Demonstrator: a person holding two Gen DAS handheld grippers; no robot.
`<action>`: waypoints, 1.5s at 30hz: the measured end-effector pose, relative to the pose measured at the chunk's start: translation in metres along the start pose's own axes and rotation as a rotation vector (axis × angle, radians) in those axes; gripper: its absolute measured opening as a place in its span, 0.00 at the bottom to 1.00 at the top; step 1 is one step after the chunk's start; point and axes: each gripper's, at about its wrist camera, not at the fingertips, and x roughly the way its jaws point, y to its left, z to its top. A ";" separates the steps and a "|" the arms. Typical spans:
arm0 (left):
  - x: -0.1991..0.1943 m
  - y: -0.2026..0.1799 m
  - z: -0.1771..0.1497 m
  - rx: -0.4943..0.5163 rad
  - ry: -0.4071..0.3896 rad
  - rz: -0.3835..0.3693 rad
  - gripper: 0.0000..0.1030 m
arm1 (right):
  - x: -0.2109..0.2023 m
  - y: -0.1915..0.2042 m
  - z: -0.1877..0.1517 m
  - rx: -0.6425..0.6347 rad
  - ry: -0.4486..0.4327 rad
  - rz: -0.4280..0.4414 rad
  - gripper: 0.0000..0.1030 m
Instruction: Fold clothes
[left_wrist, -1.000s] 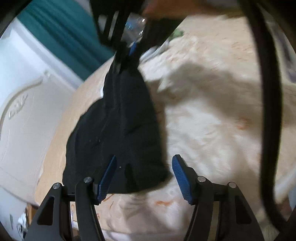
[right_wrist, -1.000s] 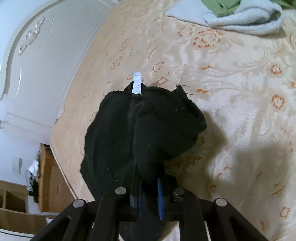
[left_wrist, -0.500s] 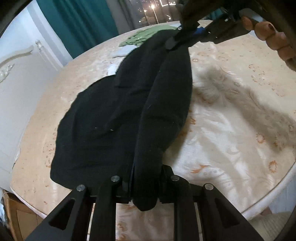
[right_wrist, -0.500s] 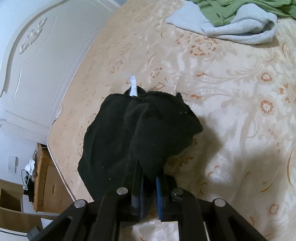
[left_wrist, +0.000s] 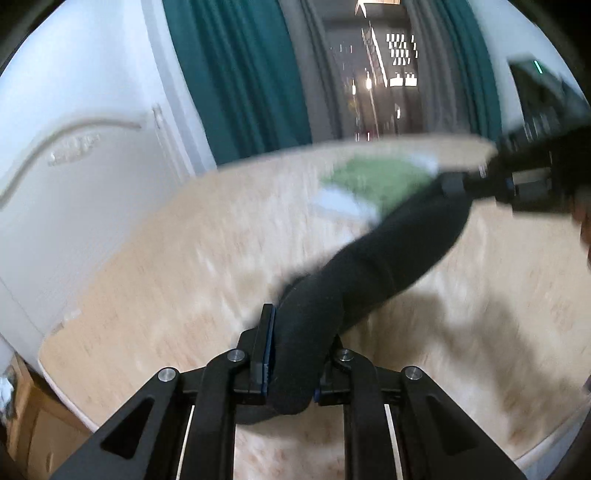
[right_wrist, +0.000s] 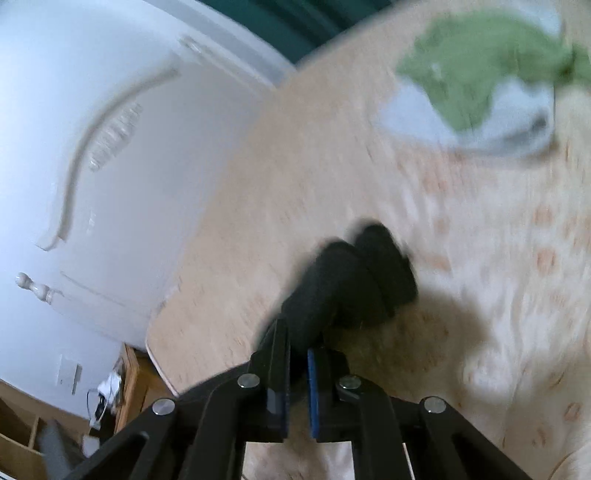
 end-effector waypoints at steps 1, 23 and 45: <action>-0.010 0.007 0.013 -0.011 -0.024 -0.027 0.15 | -0.018 0.012 0.002 -0.013 -0.040 0.017 0.05; -0.026 0.013 0.093 0.098 -0.155 -0.179 0.16 | -0.151 0.099 -0.019 -0.203 -0.315 -0.089 0.05; 0.067 0.176 0.107 0.210 -0.242 0.492 0.16 | 0.116 0.196 0.101 -0.383 -0.238 0.209 0.05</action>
